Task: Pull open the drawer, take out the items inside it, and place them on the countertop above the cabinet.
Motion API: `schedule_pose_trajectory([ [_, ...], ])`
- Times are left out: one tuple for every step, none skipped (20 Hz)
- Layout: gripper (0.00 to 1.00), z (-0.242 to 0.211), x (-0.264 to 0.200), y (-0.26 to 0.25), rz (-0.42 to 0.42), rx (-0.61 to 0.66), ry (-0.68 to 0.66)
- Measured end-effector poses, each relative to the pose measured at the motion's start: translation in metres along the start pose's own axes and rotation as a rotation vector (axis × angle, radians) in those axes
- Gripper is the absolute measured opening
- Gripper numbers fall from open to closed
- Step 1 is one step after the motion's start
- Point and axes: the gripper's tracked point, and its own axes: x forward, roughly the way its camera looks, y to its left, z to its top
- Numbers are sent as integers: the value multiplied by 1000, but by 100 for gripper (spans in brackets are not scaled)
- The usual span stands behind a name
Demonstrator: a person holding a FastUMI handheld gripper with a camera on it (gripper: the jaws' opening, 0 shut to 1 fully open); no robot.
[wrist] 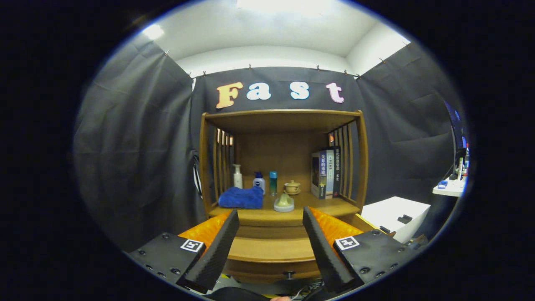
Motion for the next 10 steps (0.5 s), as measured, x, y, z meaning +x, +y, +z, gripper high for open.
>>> schedule_pose_trajectory([
  [99, -14, -1, -2, 0, 2, 12],
  [99, -31, -2, -4, -2, 4, 27],
  [99, -46, -2, -8, -9, 0, 41],
  [99, -60, 1, -12, -16, -10, 50],
  [99, -71, 4, -14, -18, -29, 58],
  [99, -85, 7, -17, -24, -52, 72],
  [99, -101, 10, -21, -34, -72, 92],
  [99, -115, 13, -24, -41, -74, 118],
  [99, -127, 16, -24, -39, -61, 139],
  [99, -136, 20, -23, -40, -50, 150],
])
